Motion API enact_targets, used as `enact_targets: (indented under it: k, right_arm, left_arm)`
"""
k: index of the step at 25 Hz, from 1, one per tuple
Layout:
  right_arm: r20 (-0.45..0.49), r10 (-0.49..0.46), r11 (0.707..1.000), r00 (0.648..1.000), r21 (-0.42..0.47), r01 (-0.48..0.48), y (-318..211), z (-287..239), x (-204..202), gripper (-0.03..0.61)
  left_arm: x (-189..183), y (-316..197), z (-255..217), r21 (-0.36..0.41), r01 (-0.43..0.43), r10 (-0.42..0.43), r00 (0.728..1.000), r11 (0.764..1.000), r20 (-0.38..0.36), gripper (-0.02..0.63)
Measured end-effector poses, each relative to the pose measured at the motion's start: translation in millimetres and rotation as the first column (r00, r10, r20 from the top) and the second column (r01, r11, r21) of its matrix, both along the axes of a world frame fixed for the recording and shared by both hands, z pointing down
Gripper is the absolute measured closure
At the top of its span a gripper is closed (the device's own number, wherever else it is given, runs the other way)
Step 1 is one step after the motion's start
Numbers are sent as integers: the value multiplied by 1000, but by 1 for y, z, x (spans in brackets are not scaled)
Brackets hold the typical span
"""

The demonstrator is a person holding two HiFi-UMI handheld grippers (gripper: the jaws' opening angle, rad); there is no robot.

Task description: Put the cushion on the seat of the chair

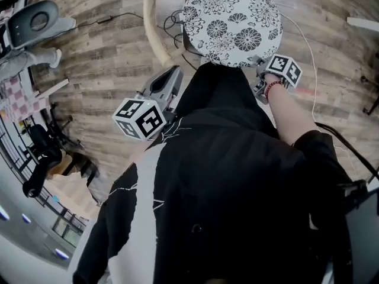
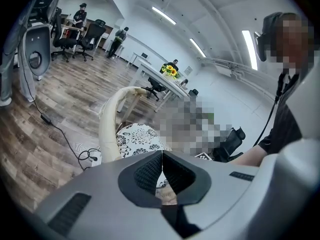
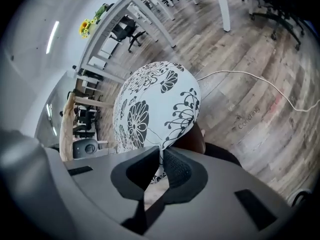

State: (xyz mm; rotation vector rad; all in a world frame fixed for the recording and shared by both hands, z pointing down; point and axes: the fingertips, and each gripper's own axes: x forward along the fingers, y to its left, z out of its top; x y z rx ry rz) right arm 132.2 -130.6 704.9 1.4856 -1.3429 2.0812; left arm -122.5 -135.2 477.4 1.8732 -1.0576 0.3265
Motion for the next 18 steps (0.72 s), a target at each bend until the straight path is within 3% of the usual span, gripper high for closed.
enact_targets:
  k: [3,18]
  right_arm:
    - [-6,-68,998,998,3,68,0,2,0,551]
    - [20,-79,995,997,-54,80,5,23,-1,551]
  left_arm:
    - [0,-1,2,-6,0,0,1000,1000,1,598]
    - [-8,-2,19,-35,19,-18,1000,999,14,598]
